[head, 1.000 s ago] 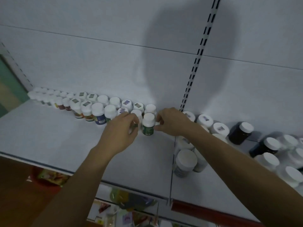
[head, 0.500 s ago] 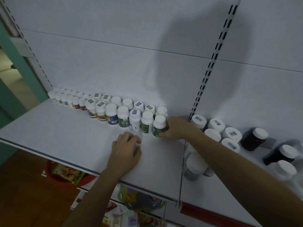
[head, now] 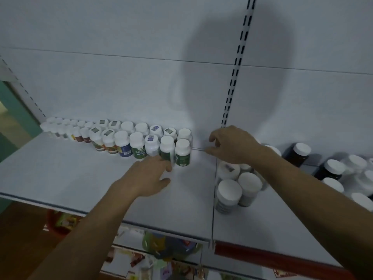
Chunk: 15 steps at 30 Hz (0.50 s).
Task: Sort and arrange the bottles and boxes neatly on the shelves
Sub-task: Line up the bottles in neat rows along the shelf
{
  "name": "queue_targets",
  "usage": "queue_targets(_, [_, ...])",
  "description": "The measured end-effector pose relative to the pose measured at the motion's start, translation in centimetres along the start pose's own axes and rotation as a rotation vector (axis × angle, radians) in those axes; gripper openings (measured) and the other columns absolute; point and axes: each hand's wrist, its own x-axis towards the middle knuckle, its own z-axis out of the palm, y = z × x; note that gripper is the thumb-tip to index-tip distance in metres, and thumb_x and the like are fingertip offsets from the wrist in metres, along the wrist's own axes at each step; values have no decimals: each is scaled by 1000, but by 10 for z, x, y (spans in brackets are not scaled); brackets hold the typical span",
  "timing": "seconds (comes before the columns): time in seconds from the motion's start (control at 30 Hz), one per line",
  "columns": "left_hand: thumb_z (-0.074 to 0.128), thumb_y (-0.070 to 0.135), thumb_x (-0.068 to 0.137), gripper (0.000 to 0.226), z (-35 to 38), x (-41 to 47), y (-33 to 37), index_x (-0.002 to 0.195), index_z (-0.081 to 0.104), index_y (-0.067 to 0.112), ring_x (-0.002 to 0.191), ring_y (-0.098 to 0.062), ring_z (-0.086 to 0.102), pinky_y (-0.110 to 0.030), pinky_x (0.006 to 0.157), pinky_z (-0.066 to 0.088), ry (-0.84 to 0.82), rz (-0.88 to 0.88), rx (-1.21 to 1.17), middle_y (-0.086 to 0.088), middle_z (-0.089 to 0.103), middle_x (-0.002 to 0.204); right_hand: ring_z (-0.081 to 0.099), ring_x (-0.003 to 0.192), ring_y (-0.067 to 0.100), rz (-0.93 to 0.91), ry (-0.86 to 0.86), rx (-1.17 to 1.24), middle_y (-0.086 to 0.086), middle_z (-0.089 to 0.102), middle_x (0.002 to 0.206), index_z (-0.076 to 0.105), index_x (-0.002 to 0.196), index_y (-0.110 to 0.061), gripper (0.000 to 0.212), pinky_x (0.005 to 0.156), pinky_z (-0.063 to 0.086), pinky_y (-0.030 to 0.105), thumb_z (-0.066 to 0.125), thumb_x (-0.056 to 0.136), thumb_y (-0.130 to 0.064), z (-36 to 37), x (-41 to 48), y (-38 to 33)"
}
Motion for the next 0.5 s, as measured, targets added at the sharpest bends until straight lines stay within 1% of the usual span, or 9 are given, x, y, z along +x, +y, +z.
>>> queue_targets(0.1, [56,41,96,31,-40,20,36,125,57,30,111,-19,55,-40,84,52,155,134,-24,4,56,122,61,108,24,48,56,-2,0,67,120,64,127,-22,46,86,49,34,61,93,-54,-19,-28,31])
queue_targets(0.13, [56,40,97,31,-51,29,51,125,57,28,111,-20,55,-40,84,52,184,178,-32,3,56,121,61,109,24,80,83,-6,0,67,119,65,125,-22,44,86,48,34,61,93,-52,-24,-38,44])
queue_targets(0.23, [53,40,99,35,-74,63,97,131,54,26,116,-21,51,-38,90,48,190,298,-1,1,52,126,60,113,23,216,123,-15,0,66,122,64,126,-24,43,89,48,34,61,92,-51,-38,-70,78])
queue_targets(0.3, [52,40,99,33,-82,87,131,130,53,27,117,-22,50,-40,92,47,202,380,19,0,51,128,59,116,24,319,123,-33,1,65,125,62,129,-24,46,92,48,35,62,92,-51,-45,-94,101])
queue_targets(0.4, [52,43,100,33,-89,117,184,130,53,30,119,-23,49,-44,93,47,200,483,32,1,51,130,60,112,24,445,142,-50,-1,66,122,63,127,-26,45,85,47,34,63,91,-52,-56,-136,135])
queue_targets(0.5, [51,46,99,35,-89,140,234,131,51,32,121,-24,48,-45,95,45,200,568,107,1,50,132,62,106,22,544,180,-50,-3,68,117,64,124,-27,45,86,52,36,66,88,-54,-72,-184,165])
